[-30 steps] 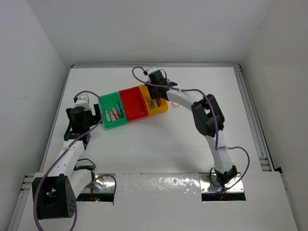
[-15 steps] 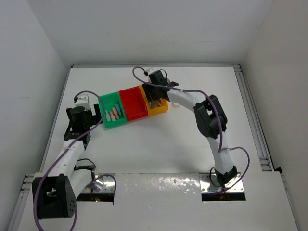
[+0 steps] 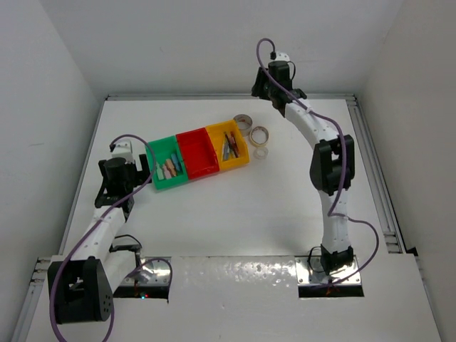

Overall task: Sort the stationery into containers
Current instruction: Pick up the stationery from the center of the board.

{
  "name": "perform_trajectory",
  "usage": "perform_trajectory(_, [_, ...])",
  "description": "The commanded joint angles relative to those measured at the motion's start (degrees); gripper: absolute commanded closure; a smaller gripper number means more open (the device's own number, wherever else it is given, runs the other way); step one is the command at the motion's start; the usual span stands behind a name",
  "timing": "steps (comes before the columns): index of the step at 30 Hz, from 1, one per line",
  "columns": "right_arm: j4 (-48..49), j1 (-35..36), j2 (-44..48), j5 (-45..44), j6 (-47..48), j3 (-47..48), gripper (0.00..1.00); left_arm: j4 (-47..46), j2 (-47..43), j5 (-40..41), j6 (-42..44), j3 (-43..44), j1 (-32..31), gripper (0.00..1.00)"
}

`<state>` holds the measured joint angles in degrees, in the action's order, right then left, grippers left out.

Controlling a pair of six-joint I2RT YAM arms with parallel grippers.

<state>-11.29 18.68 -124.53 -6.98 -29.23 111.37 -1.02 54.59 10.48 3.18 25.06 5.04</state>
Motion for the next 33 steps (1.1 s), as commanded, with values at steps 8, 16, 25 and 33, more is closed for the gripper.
perform_trajectory(8, [-0.7, -0.6, -14.2, -0.2, 2.6, 7.7, 0.59, -0.8, 0.6, -0.6, 0.2, 0.5, 1.2, 0.01])
perform_trajectory(16, [-0.1, -0.1, -16.6, 1.9, 1.4, 6.0, 0.66, -1.0, 1.0, -1.1, 0.2, 0.3, 1.4, 0.01])
perform_trajectory(25, [-1.6, -0.1, -19.0, -1.5, 1.0, 7.2, 0.76, -0.9, 0.7, -0.8, 0.3, 0.4, 1.3, 0.01])
perform_trajectory(33, [-2.4, 0.6, -18.6, -2.0, 2.6, 6.8, 0.98, -1.2, 0.7, -1.0, 0.3, 0.3, 1.3, 0.01])
